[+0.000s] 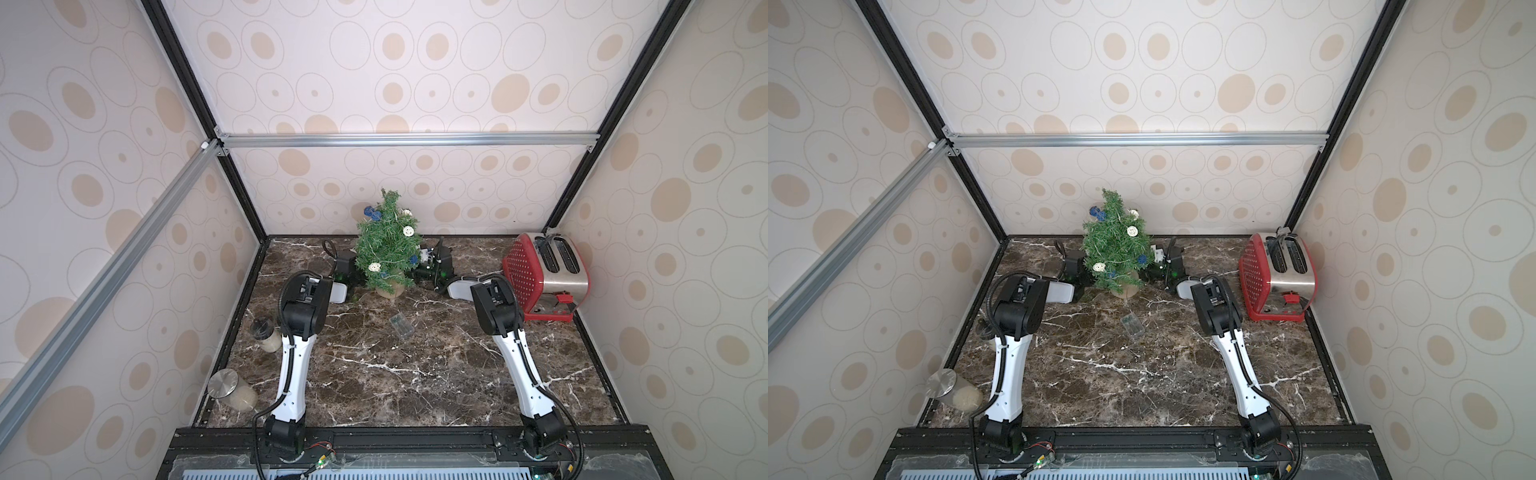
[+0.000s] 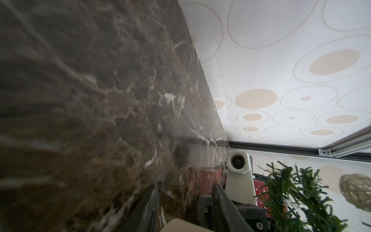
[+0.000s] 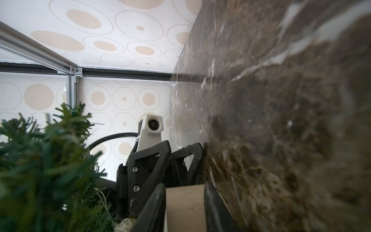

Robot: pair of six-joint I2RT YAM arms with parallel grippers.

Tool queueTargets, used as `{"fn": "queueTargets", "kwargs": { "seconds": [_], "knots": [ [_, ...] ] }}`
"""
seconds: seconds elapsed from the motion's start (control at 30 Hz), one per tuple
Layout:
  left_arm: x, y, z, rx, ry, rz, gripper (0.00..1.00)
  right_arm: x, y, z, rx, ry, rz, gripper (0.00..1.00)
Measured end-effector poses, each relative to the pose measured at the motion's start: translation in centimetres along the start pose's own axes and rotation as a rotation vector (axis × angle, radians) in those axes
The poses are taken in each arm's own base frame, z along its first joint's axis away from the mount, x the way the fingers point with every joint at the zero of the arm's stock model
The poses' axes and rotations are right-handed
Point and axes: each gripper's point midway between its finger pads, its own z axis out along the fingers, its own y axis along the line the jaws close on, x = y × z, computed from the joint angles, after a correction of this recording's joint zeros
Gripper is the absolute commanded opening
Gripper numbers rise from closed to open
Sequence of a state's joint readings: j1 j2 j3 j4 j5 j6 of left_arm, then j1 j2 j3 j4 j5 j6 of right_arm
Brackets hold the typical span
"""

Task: Remove string lights from the small christmas tree
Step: Move the christmas tree to the center of the board.

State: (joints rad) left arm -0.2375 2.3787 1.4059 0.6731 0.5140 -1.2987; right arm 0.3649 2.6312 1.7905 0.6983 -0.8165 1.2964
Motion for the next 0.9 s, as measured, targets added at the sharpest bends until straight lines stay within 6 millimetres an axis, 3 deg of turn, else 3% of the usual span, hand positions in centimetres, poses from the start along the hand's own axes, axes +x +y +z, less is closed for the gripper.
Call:
{"fn": "queueTargets", "kwargs": {
  "seconds": [0.27, 0.7, 0.9],
  "knots": [
    [3.0, 0.1, -1.5, -0.002, 0.033, 0.007, 0.43, 3.8, -0.4, -2.5, 0.013, 0.018, 0.013, 0.34],
    [12.5, -0.6, -3.5, -0.021, 0.161, 0.033, 0.42, 10.6, -1.0, -7.8, 0.022, 0.039, 0.013, 0.34],
    [13.7, -0.6, -4.9, -0.054, 0.177, 0.031, 0.49, 12.1, -1.0, -8.9, 0.023, 0.045, 0.004, 0.43]
  ]
}}
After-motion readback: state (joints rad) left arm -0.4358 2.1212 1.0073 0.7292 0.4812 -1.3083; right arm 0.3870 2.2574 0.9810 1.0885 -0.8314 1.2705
